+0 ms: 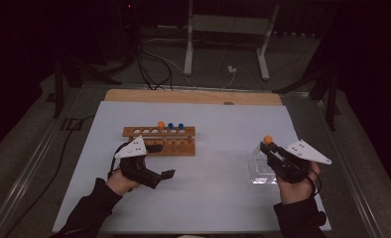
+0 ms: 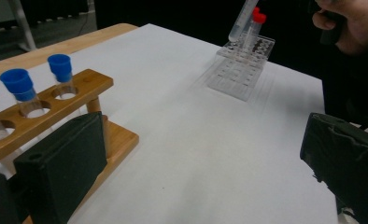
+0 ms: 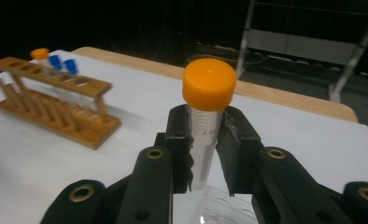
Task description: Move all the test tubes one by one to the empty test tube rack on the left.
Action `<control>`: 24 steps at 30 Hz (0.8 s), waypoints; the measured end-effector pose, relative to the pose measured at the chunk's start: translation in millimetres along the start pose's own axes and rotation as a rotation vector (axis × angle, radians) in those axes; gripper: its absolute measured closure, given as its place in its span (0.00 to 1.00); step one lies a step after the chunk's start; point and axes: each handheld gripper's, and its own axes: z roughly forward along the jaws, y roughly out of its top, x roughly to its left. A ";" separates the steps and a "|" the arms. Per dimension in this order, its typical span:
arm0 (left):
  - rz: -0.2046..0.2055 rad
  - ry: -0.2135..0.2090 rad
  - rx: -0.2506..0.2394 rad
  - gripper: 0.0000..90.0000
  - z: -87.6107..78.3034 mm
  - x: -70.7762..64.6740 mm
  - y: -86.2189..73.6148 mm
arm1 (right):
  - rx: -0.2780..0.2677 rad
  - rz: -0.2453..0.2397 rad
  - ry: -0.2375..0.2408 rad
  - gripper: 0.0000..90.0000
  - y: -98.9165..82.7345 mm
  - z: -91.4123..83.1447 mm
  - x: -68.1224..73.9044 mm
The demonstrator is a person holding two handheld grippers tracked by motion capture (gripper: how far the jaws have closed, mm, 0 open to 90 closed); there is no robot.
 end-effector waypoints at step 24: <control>0.055 -0.087 0.008 0.02 25.2 -22.3 37.4 | 0.138 -0.121 0.318 0.83 -18.0 38.6 79.8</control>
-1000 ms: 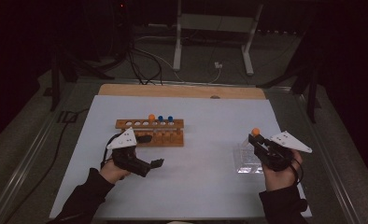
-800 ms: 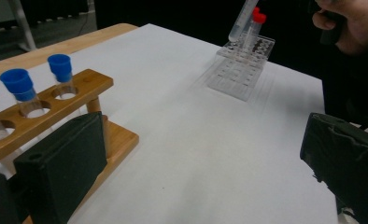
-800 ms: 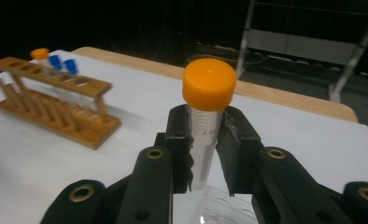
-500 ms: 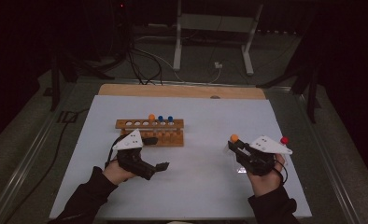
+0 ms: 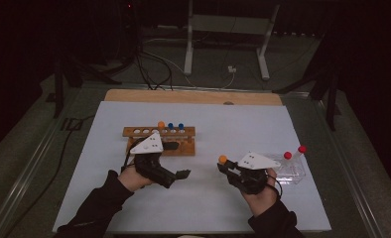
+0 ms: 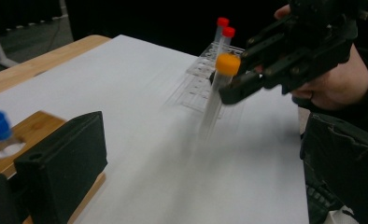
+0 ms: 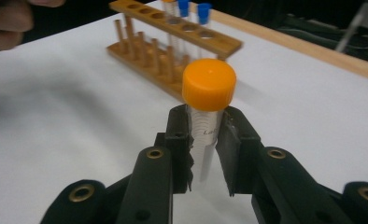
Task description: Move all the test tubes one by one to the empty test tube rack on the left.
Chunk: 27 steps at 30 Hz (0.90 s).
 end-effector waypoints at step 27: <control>0.091 -0.037 0.069 0.65 62.3 -15.2 16.9 | 0.016 -0.027 0.070 0.83 2.8 10.4 16.8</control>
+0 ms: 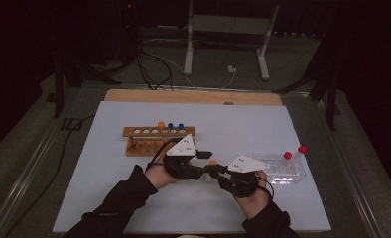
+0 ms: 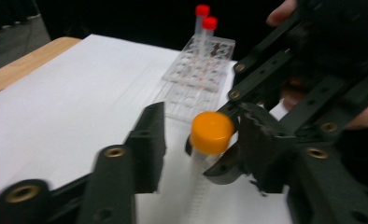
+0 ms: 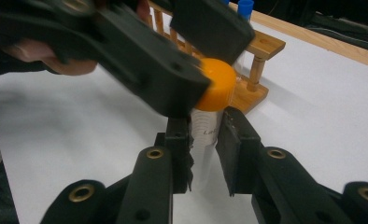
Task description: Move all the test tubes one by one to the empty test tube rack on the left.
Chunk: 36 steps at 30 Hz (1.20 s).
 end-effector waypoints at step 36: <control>0.004 0.116 -0.037 0.80 -55.4 23.5 20.5 | -0.082 0.075 -0.093 0.12 0.3 -13.5 -13.1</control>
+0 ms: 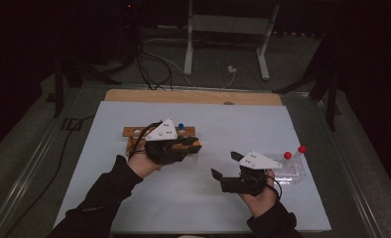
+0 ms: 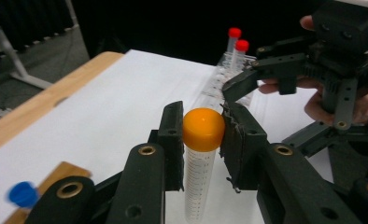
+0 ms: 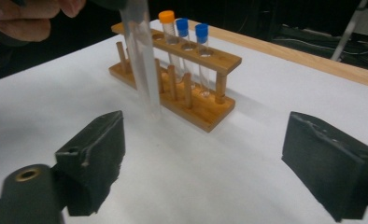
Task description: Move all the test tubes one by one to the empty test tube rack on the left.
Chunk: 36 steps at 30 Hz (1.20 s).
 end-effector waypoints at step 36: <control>-0.126 0.363 -0.052 0.80 -72.4 97.4 -23.6 | -0.039 0.002 0.008 0.00 1.3 -10.8 -4.5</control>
